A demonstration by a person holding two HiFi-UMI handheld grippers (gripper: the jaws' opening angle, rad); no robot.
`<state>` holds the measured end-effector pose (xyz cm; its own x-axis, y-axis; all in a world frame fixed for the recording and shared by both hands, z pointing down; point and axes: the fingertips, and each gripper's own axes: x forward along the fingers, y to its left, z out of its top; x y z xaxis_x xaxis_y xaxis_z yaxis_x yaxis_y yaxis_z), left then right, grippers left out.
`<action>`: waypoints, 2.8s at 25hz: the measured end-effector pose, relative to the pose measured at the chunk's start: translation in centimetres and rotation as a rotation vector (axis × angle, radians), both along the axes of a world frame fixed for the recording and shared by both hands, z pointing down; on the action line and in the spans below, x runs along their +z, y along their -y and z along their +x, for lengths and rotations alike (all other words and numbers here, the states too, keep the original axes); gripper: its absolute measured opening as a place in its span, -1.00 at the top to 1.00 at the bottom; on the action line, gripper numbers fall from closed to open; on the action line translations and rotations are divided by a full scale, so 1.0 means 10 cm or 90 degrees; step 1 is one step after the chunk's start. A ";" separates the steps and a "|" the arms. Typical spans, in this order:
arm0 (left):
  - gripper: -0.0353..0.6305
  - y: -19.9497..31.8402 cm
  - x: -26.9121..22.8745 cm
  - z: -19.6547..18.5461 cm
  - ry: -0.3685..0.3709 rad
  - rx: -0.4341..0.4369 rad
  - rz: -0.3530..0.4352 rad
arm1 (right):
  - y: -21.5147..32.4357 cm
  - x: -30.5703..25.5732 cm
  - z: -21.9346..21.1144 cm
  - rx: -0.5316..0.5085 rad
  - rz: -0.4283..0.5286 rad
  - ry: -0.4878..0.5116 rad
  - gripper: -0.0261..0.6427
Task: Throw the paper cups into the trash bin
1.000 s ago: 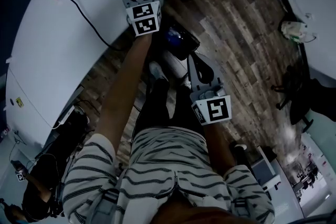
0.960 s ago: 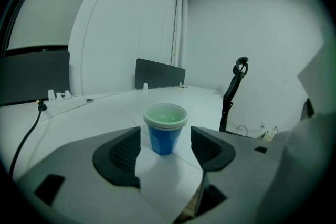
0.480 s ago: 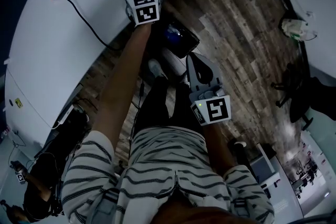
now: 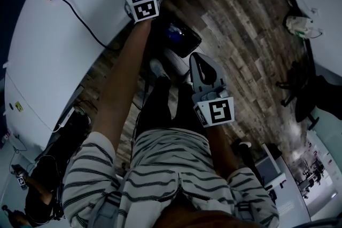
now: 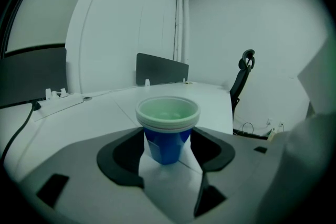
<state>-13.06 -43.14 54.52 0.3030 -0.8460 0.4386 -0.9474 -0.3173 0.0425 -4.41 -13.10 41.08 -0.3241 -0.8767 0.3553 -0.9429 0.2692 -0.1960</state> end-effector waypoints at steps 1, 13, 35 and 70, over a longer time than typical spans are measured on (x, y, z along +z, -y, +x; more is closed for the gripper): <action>0.01 0.00 -0.01 0.00 -0.002 -0.001 0.002 | -0.01 0.00 0.01 0.001 0.000 0.000 0.88; 0.05 -0.13 -0.19 -0.03 -0.023 -0.007 0.010 | -0.05 -0.07 0.06 0.005 0.013 -0.006 0.88; 0.06 -0.67 -0.96 -0.01 -0.055 -0.002 0.056 | -0.32 -0.47 0.19 0.026 0.065 0.002 0.88; 0.06 -2.38 -2.39 0.21 -0.096 0.058 0.144 | -0.95 -1.34 0.66 0.046 0.149 -0.002 0.88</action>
<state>-10.93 -19.30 30.57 0.4301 -0.8835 0.1855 -0.9027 -0.4187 0.0988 2.23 -3.58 27.69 -0.2575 -0.9560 0.1403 -0.9617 0.2395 -0.1330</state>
